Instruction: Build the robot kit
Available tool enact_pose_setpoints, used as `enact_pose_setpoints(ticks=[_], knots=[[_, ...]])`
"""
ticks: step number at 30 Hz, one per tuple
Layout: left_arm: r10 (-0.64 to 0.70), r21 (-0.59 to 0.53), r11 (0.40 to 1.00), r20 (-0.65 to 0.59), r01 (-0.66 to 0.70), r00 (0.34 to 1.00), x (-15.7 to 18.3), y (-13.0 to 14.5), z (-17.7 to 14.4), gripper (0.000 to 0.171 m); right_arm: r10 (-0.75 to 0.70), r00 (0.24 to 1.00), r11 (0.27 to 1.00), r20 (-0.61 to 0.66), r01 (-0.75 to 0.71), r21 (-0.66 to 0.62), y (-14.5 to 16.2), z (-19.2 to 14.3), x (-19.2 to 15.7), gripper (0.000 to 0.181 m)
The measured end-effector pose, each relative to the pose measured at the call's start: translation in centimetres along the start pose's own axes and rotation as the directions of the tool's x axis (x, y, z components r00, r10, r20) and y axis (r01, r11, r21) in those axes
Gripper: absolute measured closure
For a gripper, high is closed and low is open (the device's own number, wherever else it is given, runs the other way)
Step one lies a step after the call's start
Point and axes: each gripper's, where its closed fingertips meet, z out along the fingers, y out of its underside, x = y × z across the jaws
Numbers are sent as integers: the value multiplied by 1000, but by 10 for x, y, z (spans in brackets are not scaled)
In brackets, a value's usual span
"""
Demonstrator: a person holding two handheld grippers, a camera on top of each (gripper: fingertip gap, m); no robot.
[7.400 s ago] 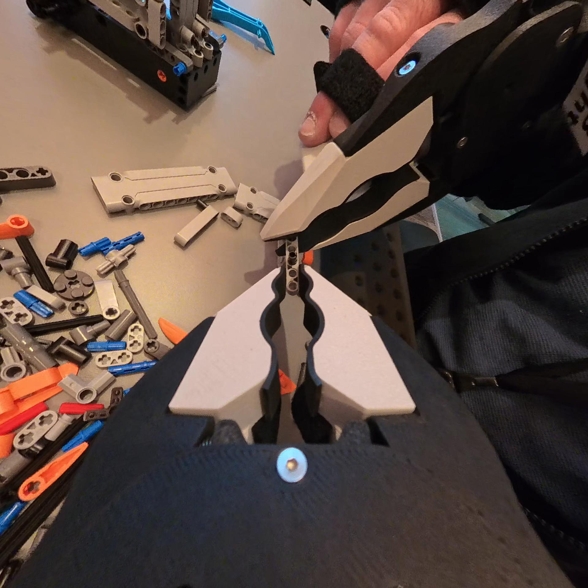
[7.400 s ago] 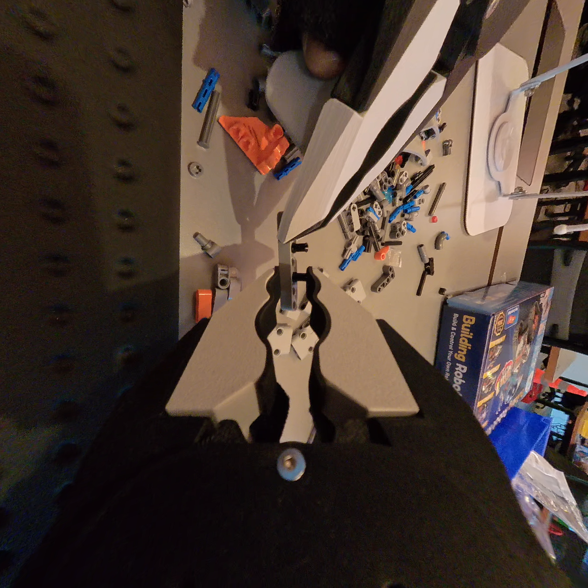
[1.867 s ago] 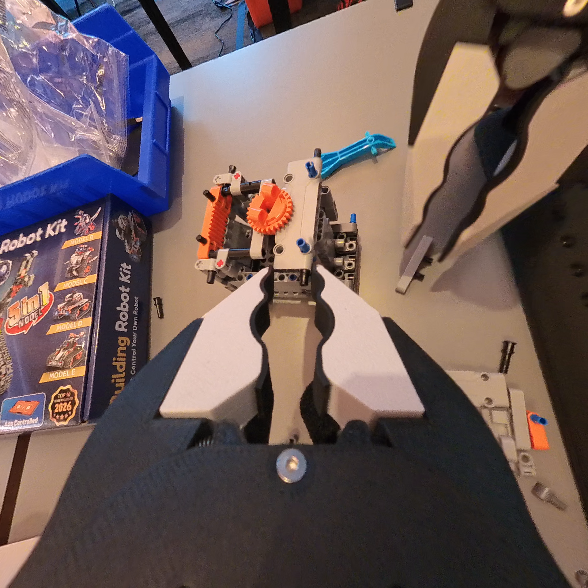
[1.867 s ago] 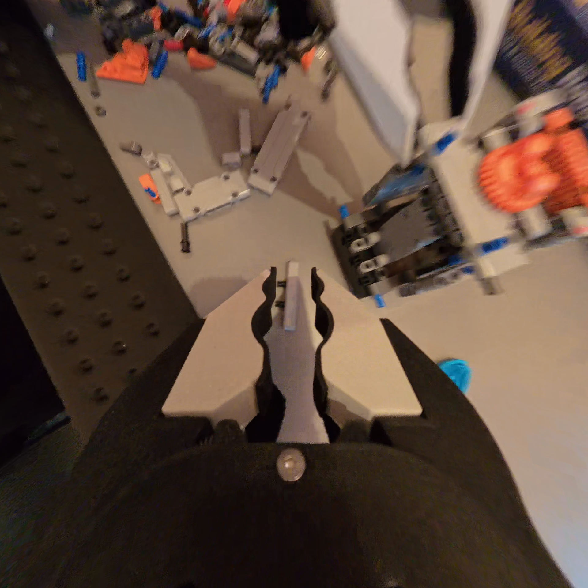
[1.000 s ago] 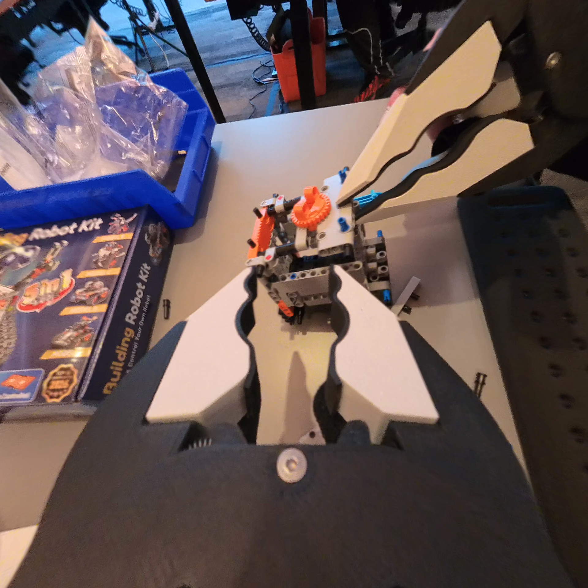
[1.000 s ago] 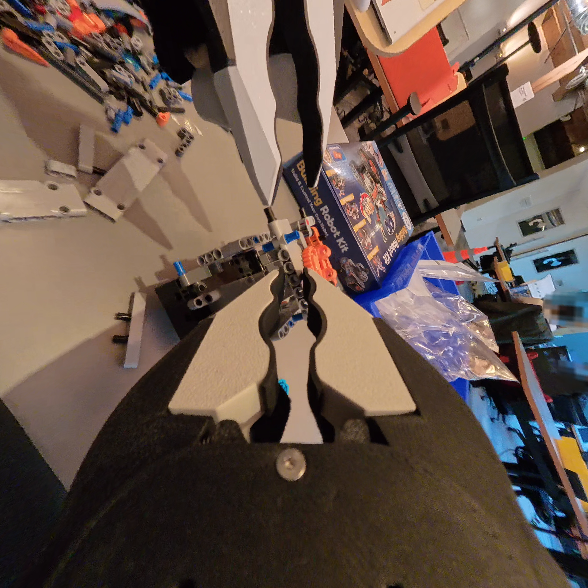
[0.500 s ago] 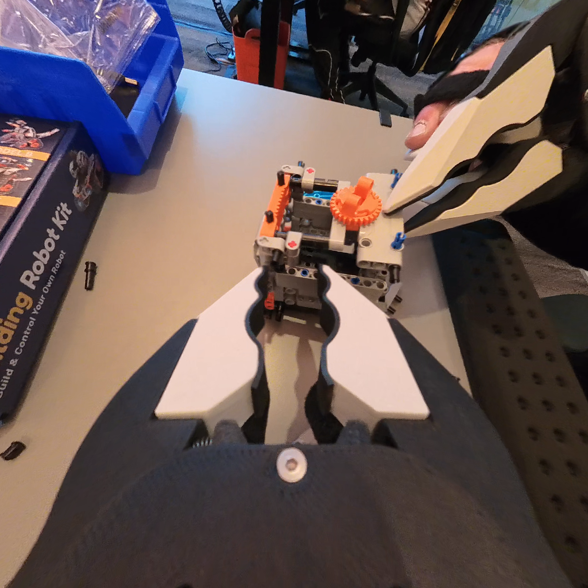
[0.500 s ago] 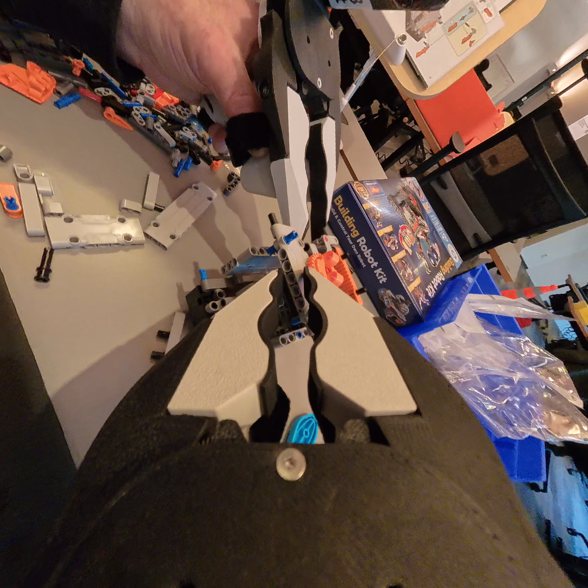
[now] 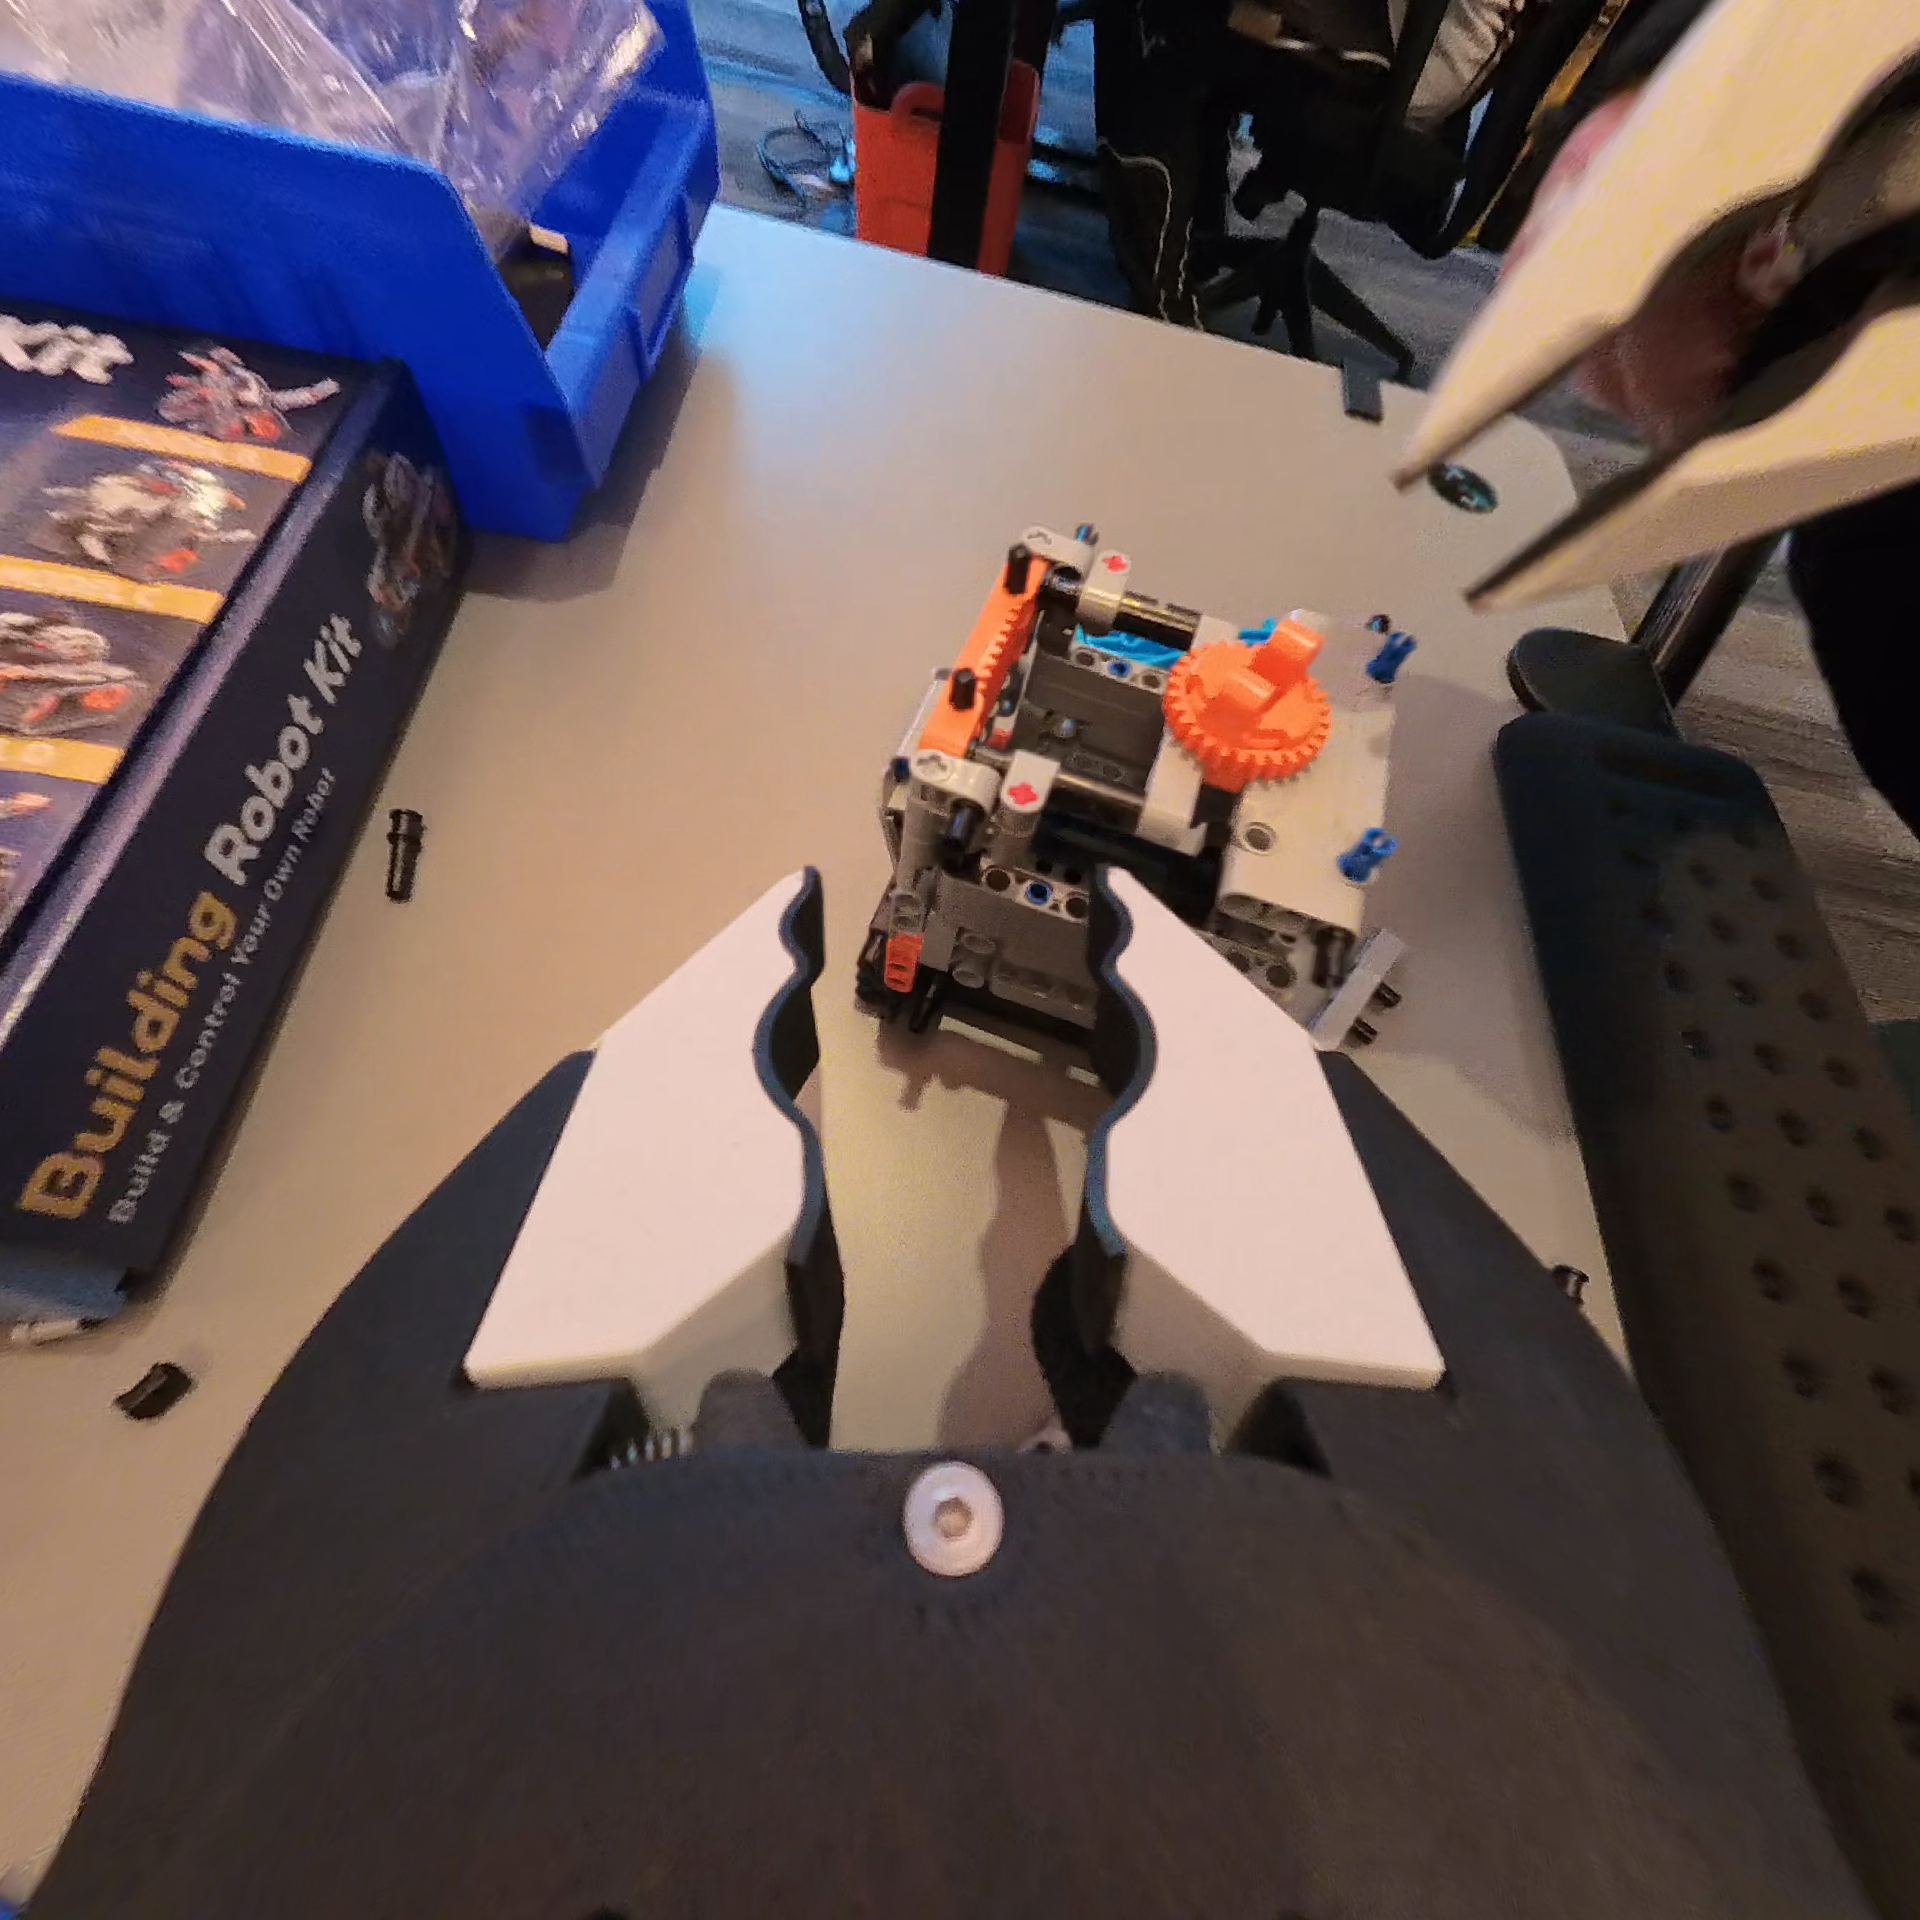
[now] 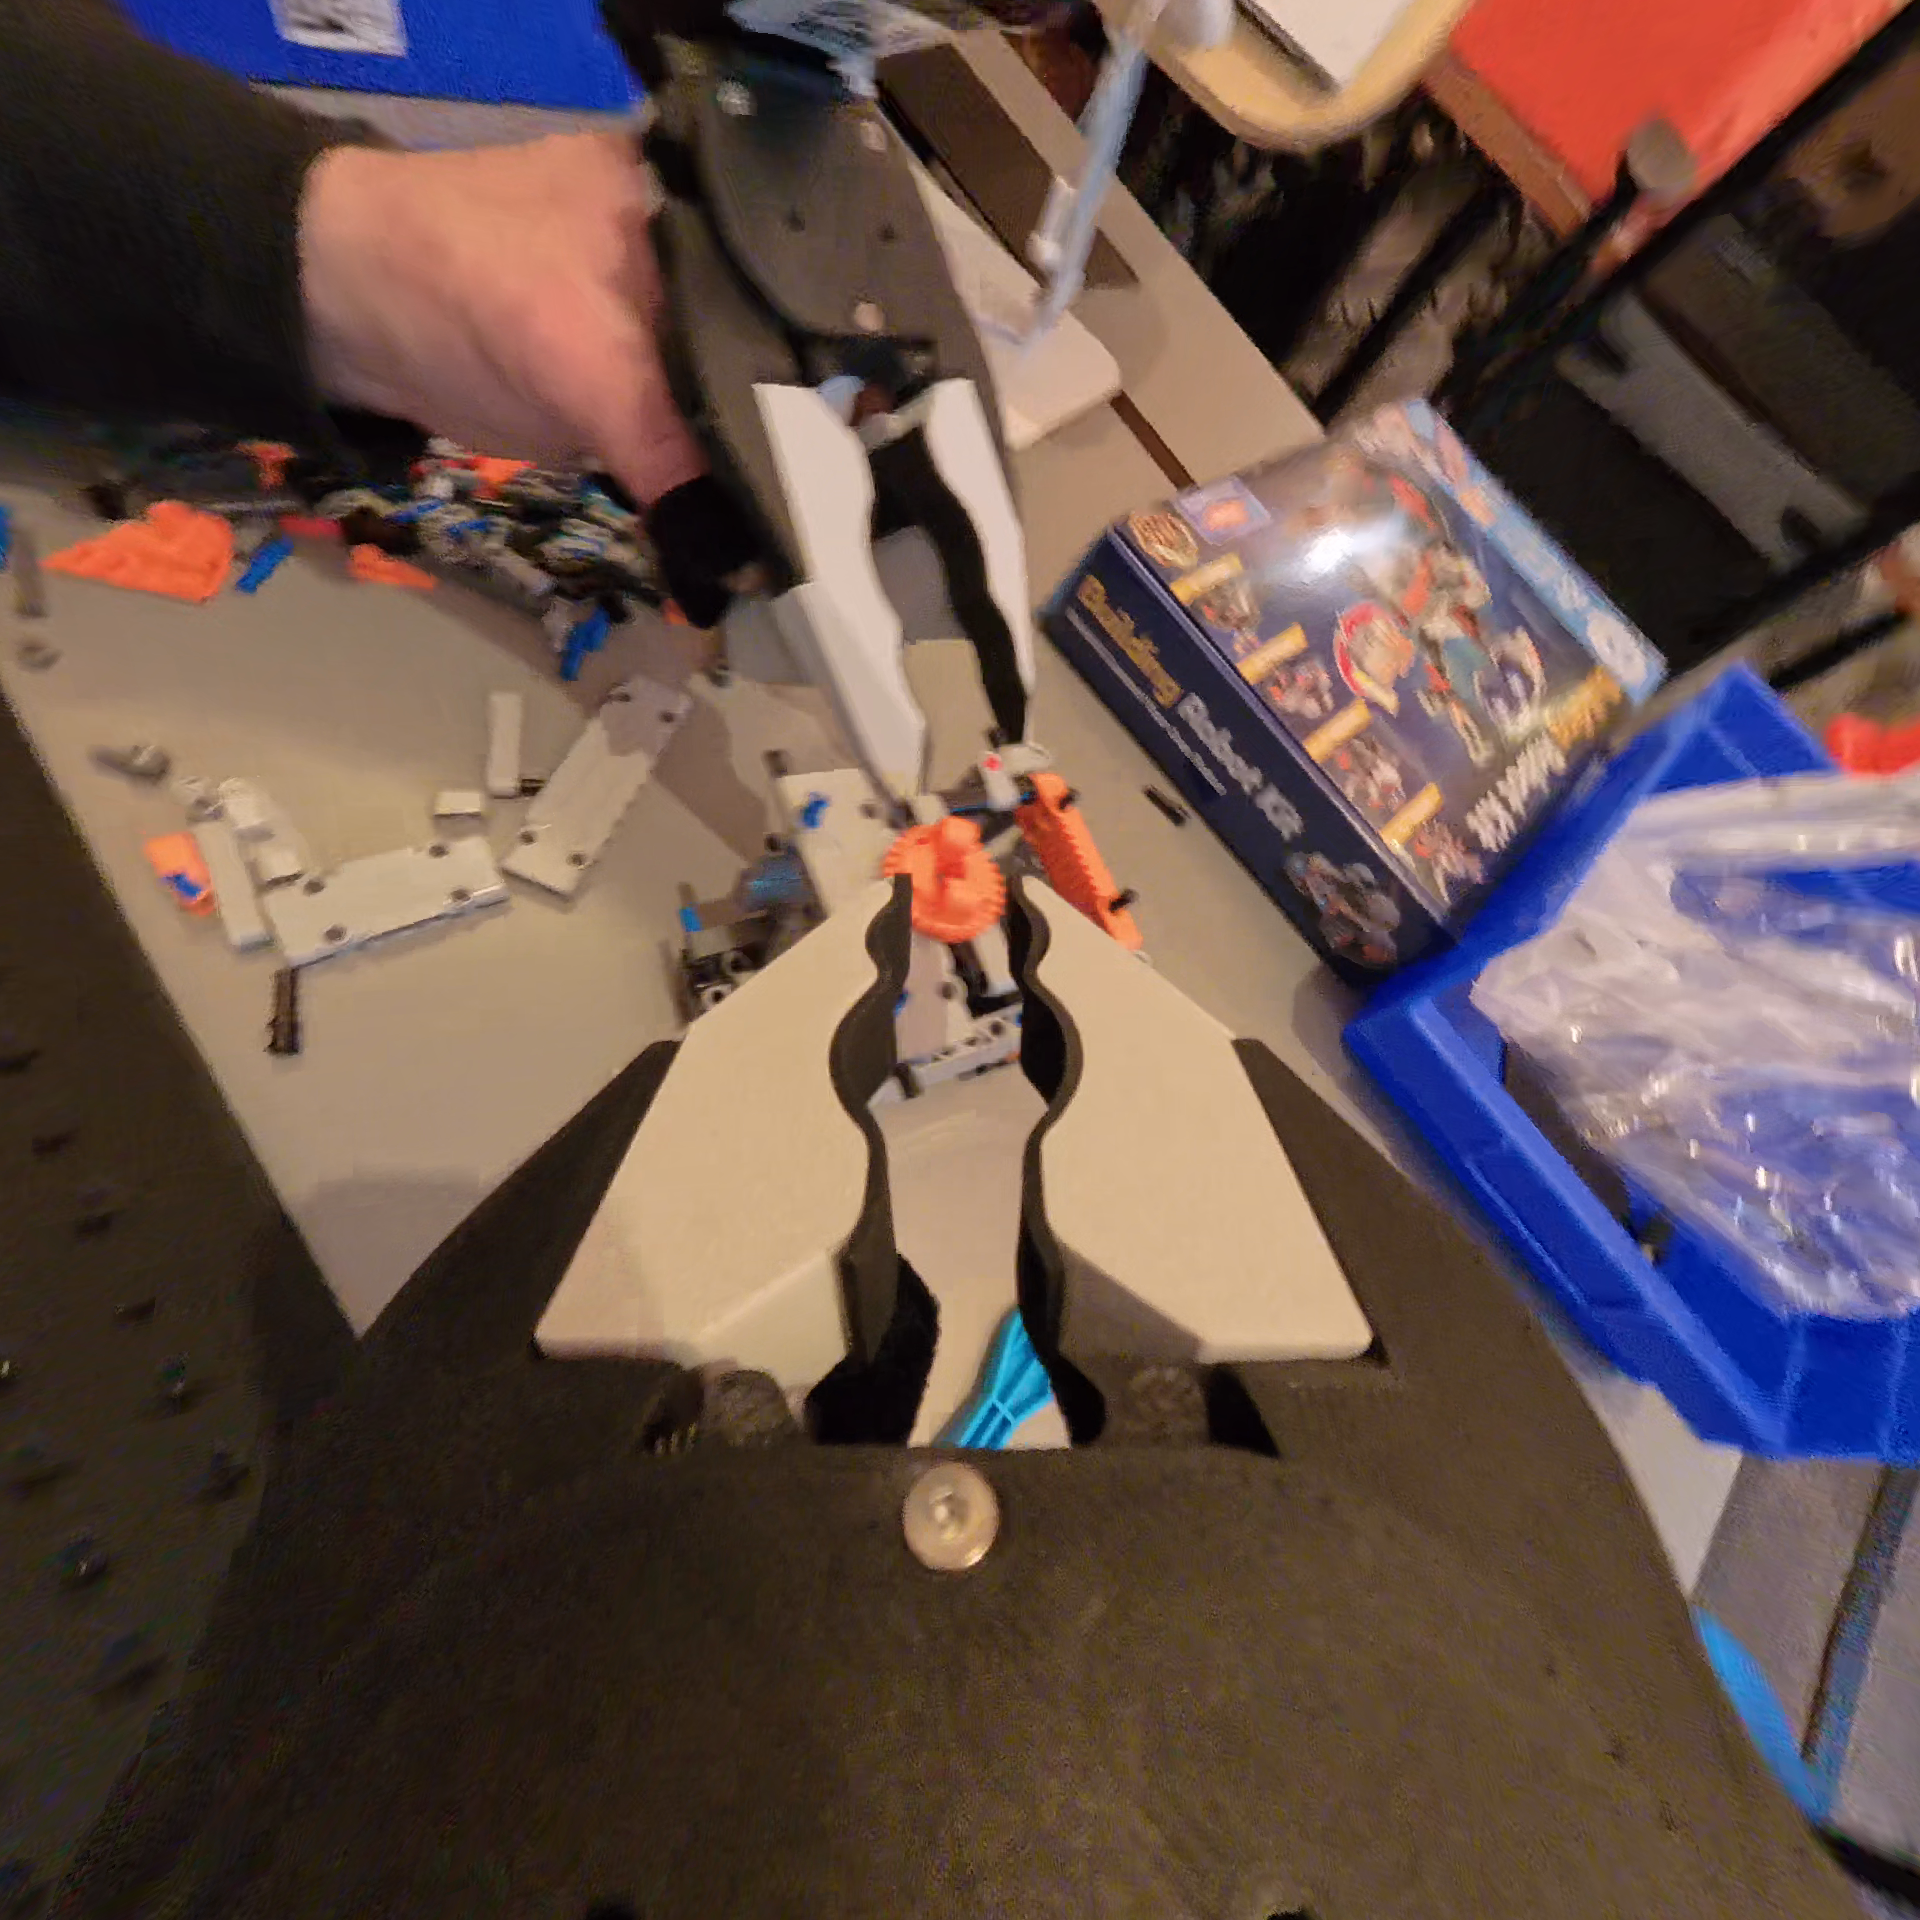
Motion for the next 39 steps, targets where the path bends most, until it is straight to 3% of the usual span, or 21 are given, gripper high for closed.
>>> enact_pose_setpoints(ticks=[4, 7, 10, 16, 23, 28, 32, 39], knots=[[-84, -3, 996, -134, 85, 987, 9, 5, 11, 128, 120, 993, 982, -8, -120, -145, 10, 19, 25, 162], [-98, 7, 995, -136, 100, 986, 10, 6, 11, 130, 121, 993, 952, -5, -117, -283, 25, 38, 33, 154], [-81, 3, 997, -100, 81, 992, 12, 9, 7, 131, 93, 996, 939, 19, -81, -335, 31, 57, 36, 159], [-65, 27, 998, 16, 65, 998, 13, 8, 1, 131, 20, 994, 946, 110, 17, -325, 25, 72, 35, 166], [-101, 67, 993, 10, 100, 995, 25, 13, -5, 129, -24, 983, 932, 184, 89, -351, 18, 72, 29, 159], [-72, 96, 993, 56, 66, 996, 19, 15, -13, 131, -39, 998, 898, 47, 56, -437, 8, 54, 27, 162], [-81, 104, 992, 43, 76, 996, 18, 15, -14, 132, 125, 981, 921, 149, -59, -386, -13, 52, -14, 162], [-74, 102, 992, -10, 74, 997, 27, 18, -14, 127, 352, 917, 864, 189, -240, -442, -3, 75, -23, 158]])
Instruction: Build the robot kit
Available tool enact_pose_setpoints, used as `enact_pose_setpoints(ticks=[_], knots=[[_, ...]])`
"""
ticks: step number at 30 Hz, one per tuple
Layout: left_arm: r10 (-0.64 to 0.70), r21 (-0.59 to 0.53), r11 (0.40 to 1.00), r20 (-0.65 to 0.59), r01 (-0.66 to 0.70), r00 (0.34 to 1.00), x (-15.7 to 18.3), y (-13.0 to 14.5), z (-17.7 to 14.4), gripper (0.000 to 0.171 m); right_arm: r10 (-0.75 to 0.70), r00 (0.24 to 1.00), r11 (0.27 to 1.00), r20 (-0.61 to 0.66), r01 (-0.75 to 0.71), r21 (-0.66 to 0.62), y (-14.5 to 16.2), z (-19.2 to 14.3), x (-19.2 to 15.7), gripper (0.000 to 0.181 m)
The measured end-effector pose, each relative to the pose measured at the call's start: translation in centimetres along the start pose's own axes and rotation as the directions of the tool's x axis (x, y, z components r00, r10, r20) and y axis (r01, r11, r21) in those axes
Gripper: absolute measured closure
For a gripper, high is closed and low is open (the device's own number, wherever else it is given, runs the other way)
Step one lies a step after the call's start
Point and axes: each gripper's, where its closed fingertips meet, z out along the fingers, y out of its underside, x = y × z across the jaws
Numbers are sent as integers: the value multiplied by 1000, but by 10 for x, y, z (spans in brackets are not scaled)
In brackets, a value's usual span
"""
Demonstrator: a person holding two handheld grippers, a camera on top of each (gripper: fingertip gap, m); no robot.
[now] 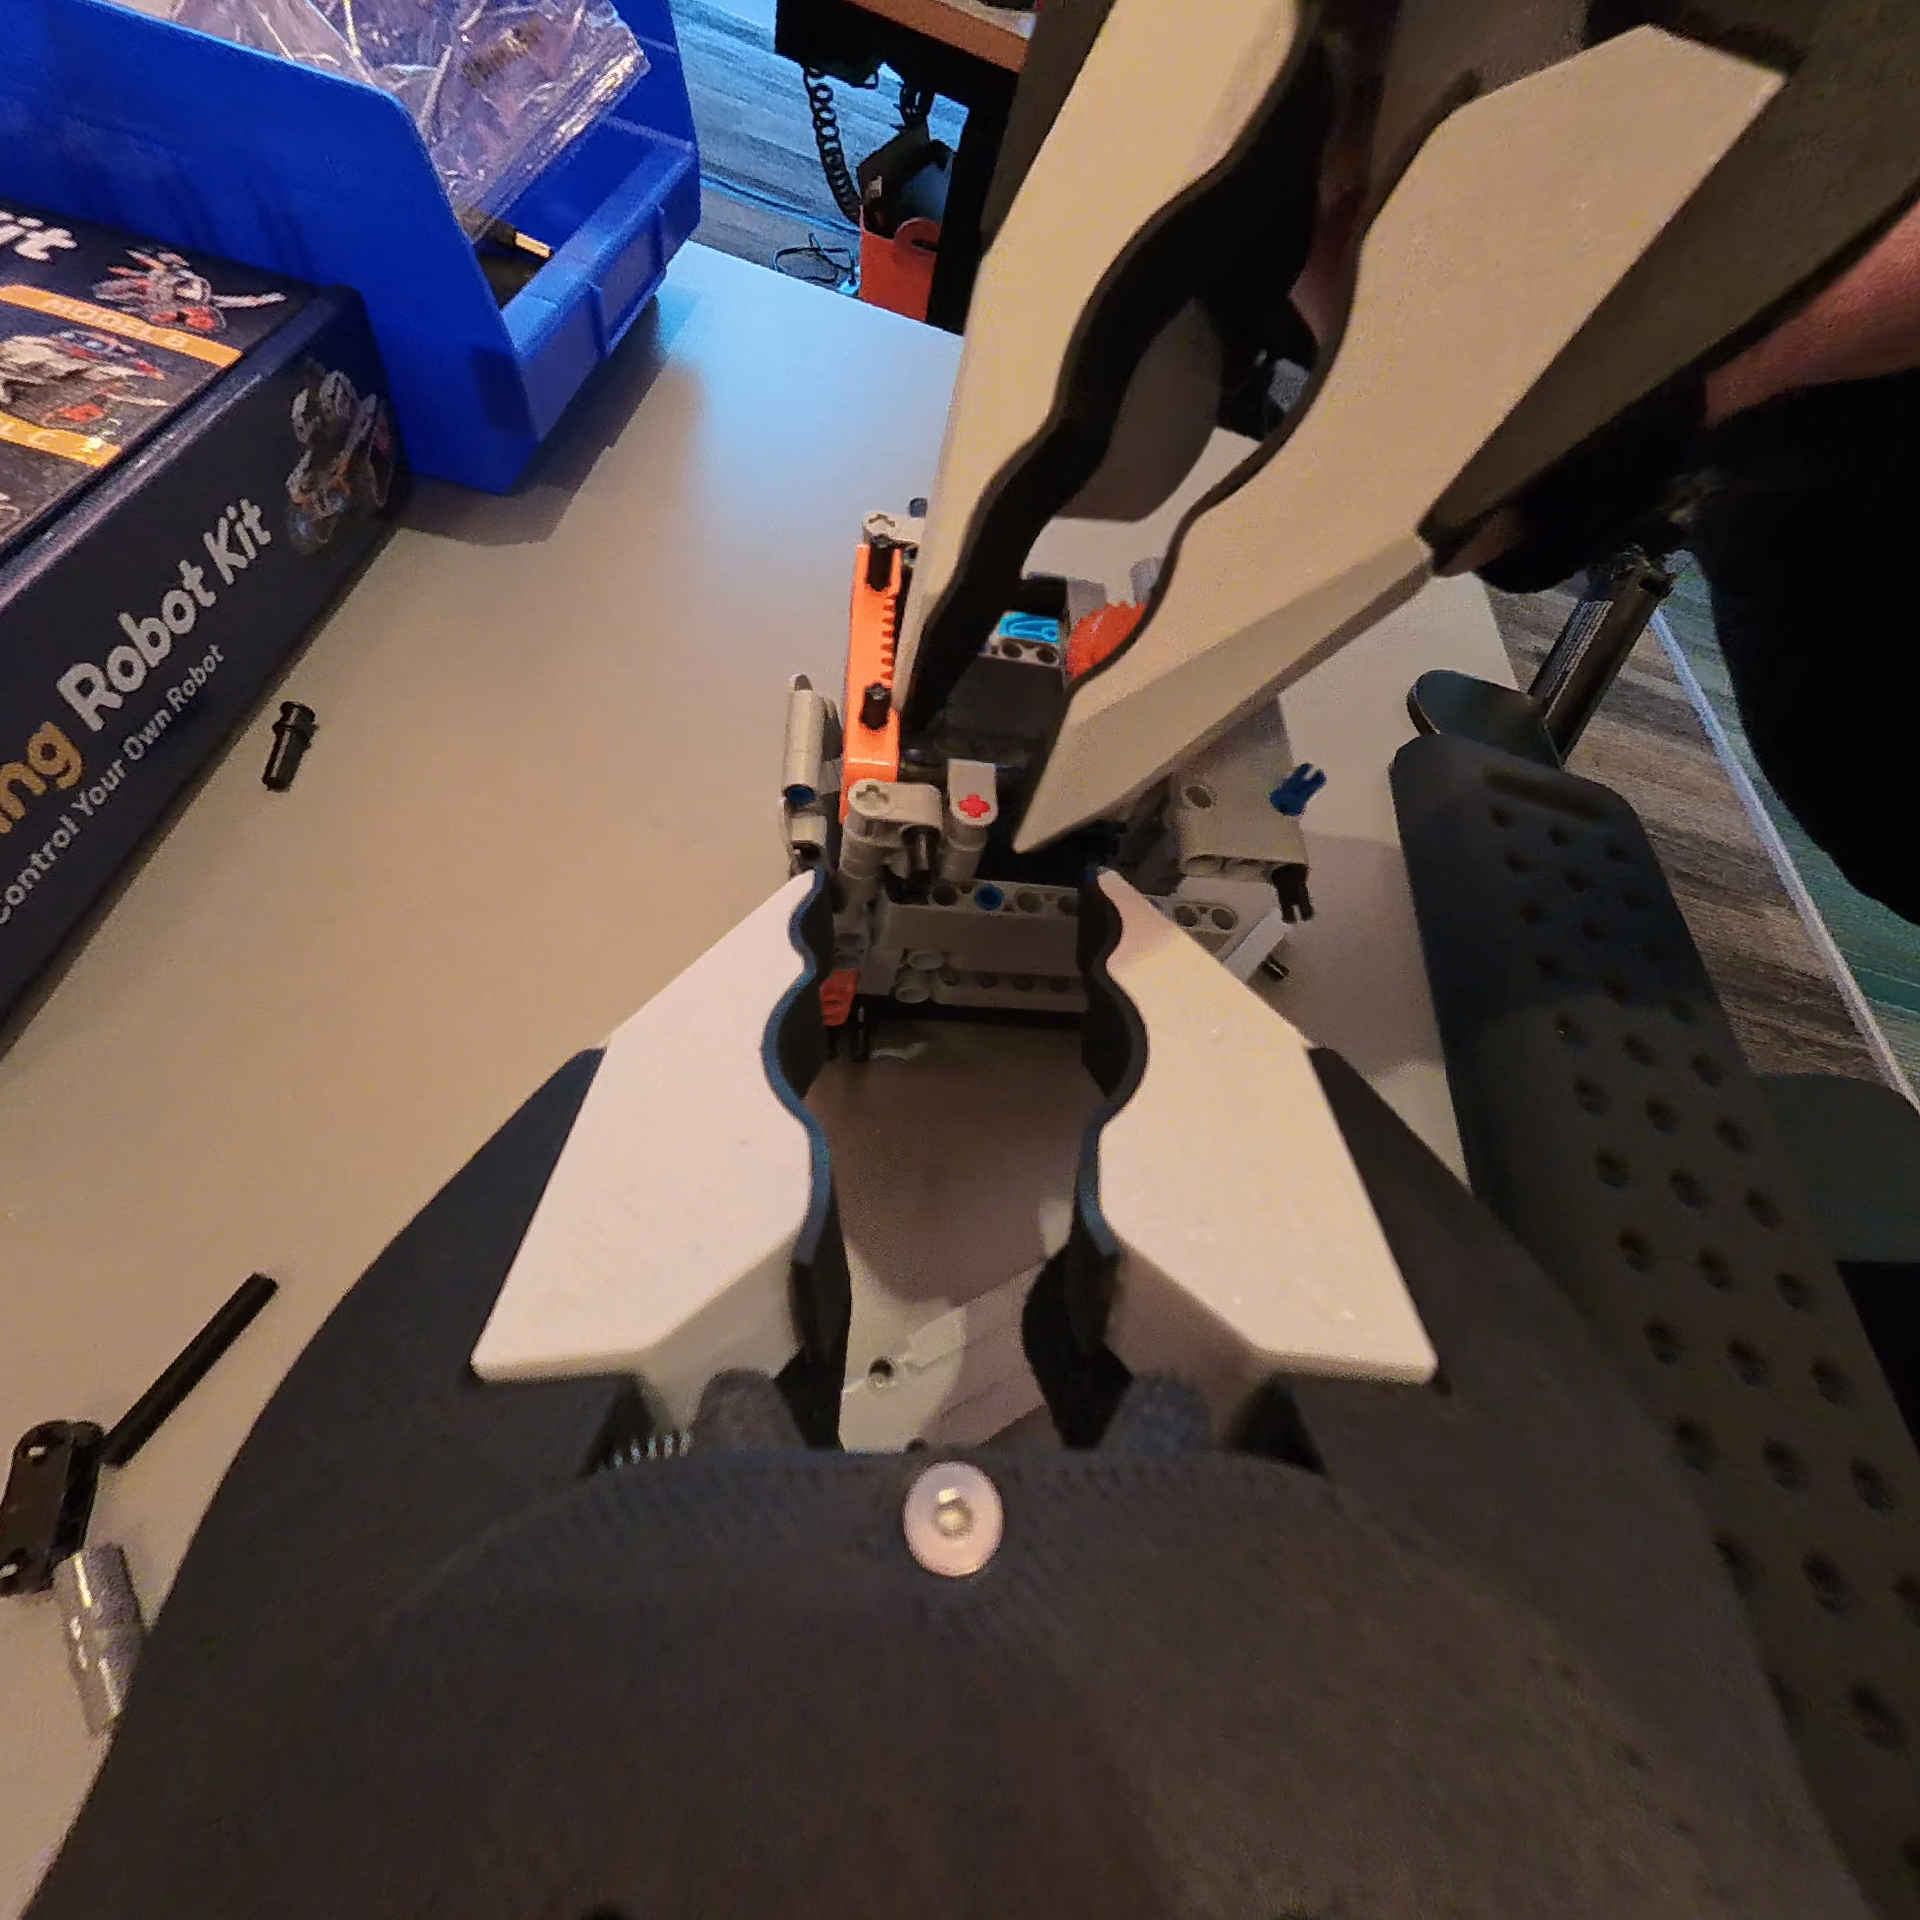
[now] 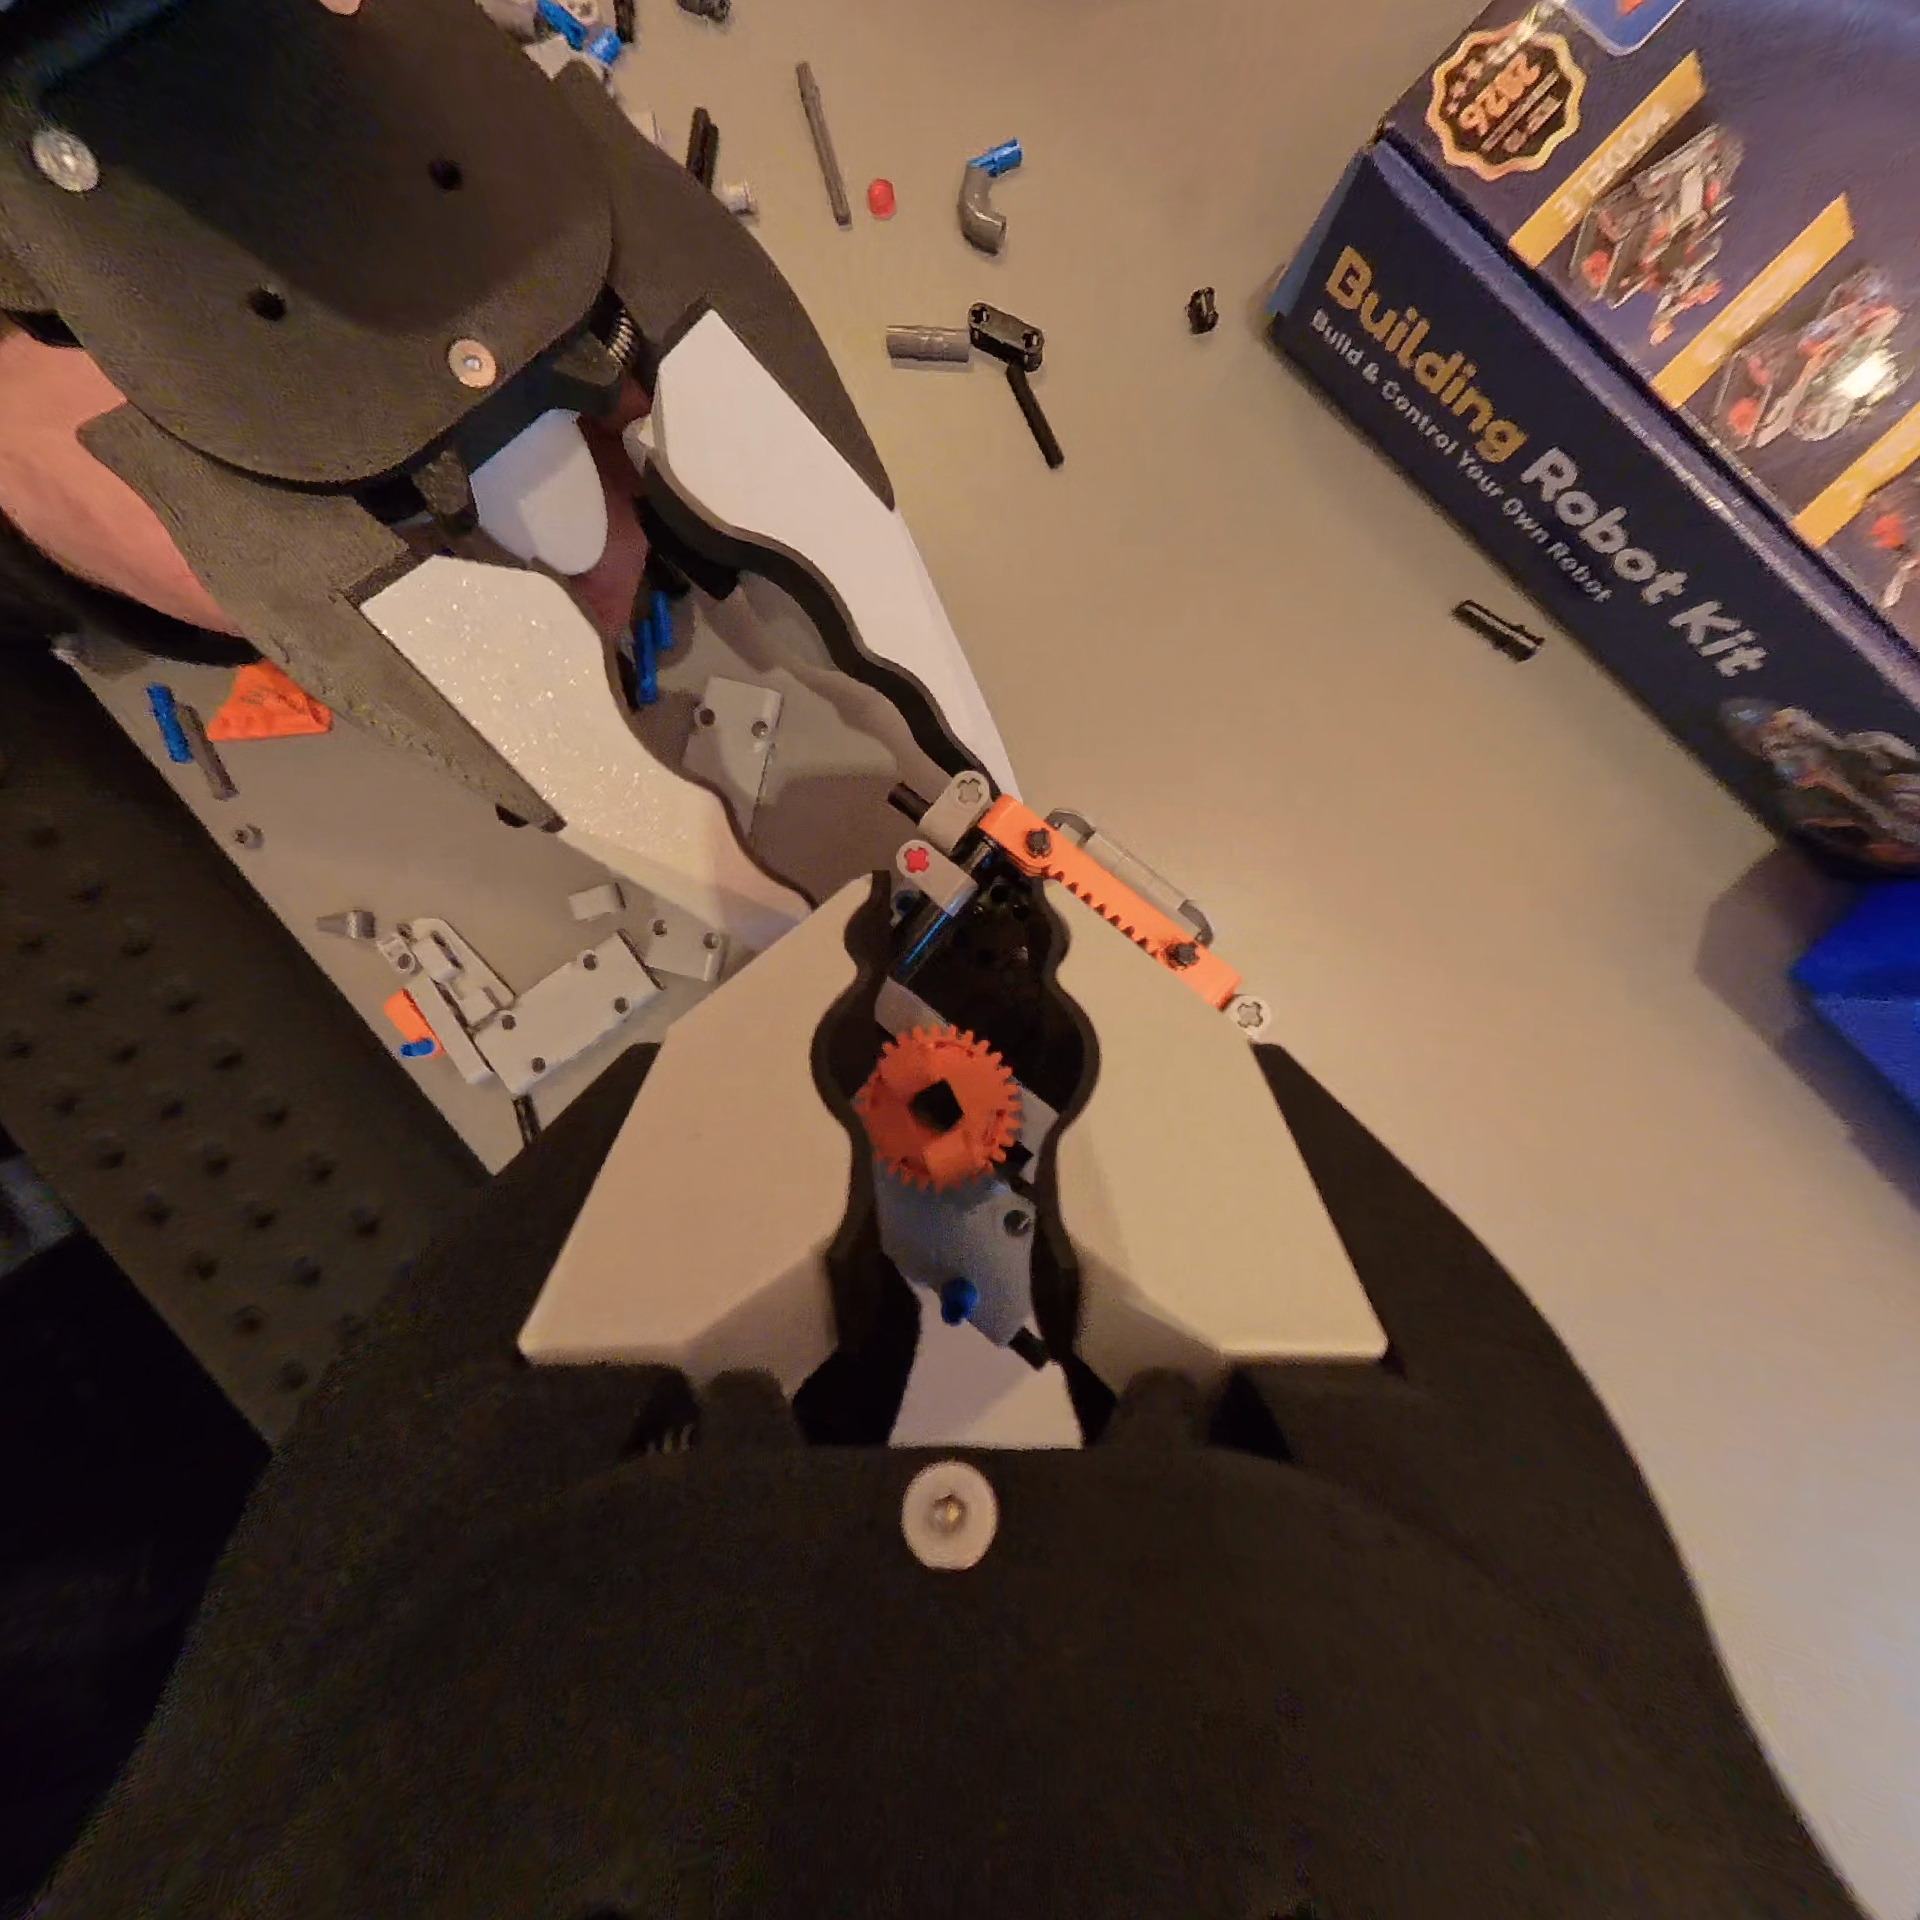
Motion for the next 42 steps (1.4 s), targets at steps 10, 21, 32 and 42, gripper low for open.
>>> enact_pose_setpoints(ticks=[10, 21, 32, 42], knots=[[-38, 18, 999, -47, 39, 998, 23, -2, 4, 107, 14, 996, 1000, 91, -11, -26, 12, 0, 2, 156], [-24, -17, 1000, -105, 23, 994, 53, 7, 7, 117, -168, 961, 978, 219, 191, -87, 38, -12, -25, 165], [116, -126, 984, -109, -129, 987, 27, 21, 2, 76, -521, 750, 833, 406, 551, 51, 48, -19, -54, 167], [139, -102, 980, -274, -172, 952, 50, 29, 19, 84, -543, 694, 798, 472, 602, 32, 48, -18, -68, 165]])
